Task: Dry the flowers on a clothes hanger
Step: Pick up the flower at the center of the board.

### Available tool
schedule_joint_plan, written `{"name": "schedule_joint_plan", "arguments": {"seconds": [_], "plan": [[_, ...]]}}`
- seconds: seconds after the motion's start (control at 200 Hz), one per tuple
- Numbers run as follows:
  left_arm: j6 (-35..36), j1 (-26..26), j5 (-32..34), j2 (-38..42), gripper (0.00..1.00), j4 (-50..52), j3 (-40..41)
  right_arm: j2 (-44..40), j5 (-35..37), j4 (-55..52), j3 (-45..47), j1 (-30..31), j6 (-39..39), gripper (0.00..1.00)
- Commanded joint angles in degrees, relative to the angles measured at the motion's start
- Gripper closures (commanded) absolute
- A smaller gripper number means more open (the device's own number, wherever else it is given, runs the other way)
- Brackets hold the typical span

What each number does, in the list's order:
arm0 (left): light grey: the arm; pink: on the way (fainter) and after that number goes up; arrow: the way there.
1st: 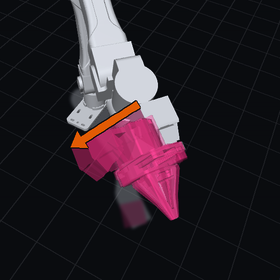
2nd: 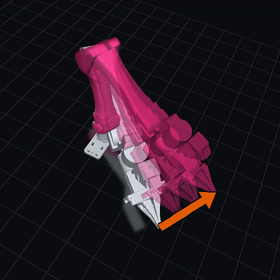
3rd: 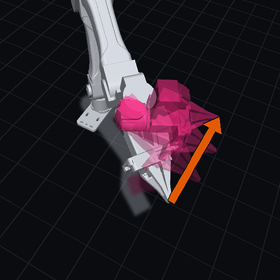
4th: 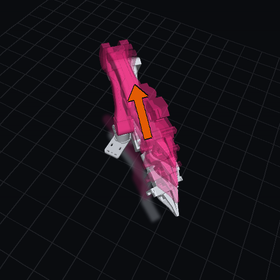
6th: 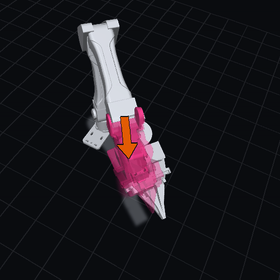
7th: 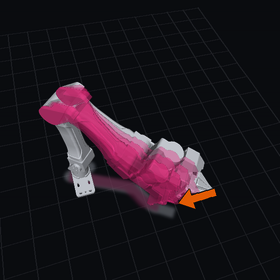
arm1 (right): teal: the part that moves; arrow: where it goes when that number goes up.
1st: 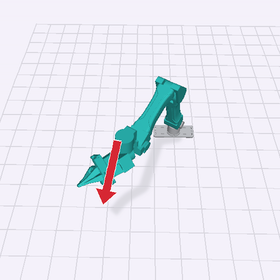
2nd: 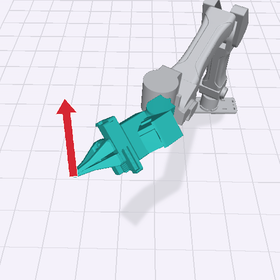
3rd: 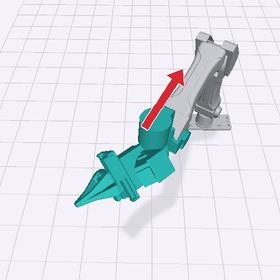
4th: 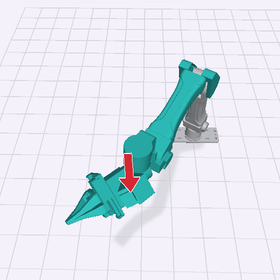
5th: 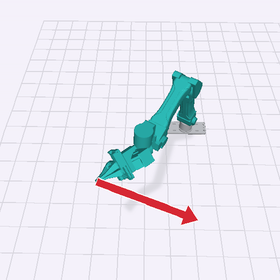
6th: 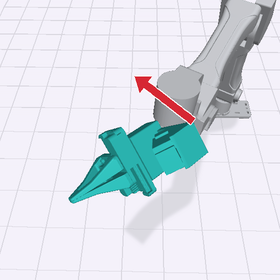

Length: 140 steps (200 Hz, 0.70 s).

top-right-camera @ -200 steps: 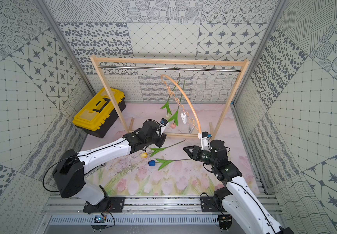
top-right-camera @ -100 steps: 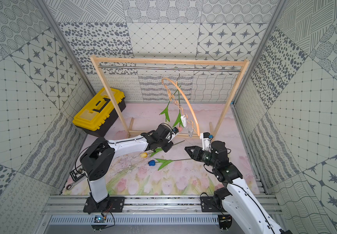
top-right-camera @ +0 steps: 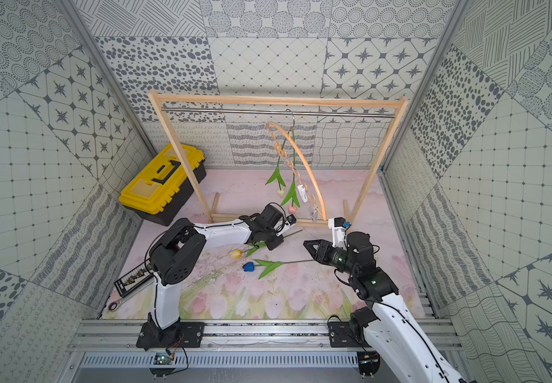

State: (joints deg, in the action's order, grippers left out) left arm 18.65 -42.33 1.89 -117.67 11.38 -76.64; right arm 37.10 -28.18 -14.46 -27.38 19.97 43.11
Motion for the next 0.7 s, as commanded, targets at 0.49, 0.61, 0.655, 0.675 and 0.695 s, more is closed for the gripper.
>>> {"name": "schedule_joint_plan", "arguments": {"seconds": [0.49,0.61,0.655,0.675,0.695], "plan": [[6.97,2.43,-3.36,-1.62,0.89,23.94,-6.68,-2.2,1.2,-1.22,-0.56,0.16,-0.09,0.66],[6.83,2.37,-4.21,-2.81,0.9,22.5,-7.29,-2.28,1.03,-1.53,-0.79,0.16,-0.19,0.66],[6.75,2.35,-4.5,-3.26,0.91,22.25,-7.75,-2.3,1.02,-1.62,-0.83,0.16,-0.14,0.66],[6.71,2.4,-4.67,-3.39,0.92,22.28,-8.02,-2.3,0.97,-1.55,-0.79,0.16,-0.05,0.66],[6.66,2.33,-4.91,-3.63,0.93,22.46,-8.27,-2.34,0.95,-1.62,-0.83,0.16,-0.12,0.66]]}}
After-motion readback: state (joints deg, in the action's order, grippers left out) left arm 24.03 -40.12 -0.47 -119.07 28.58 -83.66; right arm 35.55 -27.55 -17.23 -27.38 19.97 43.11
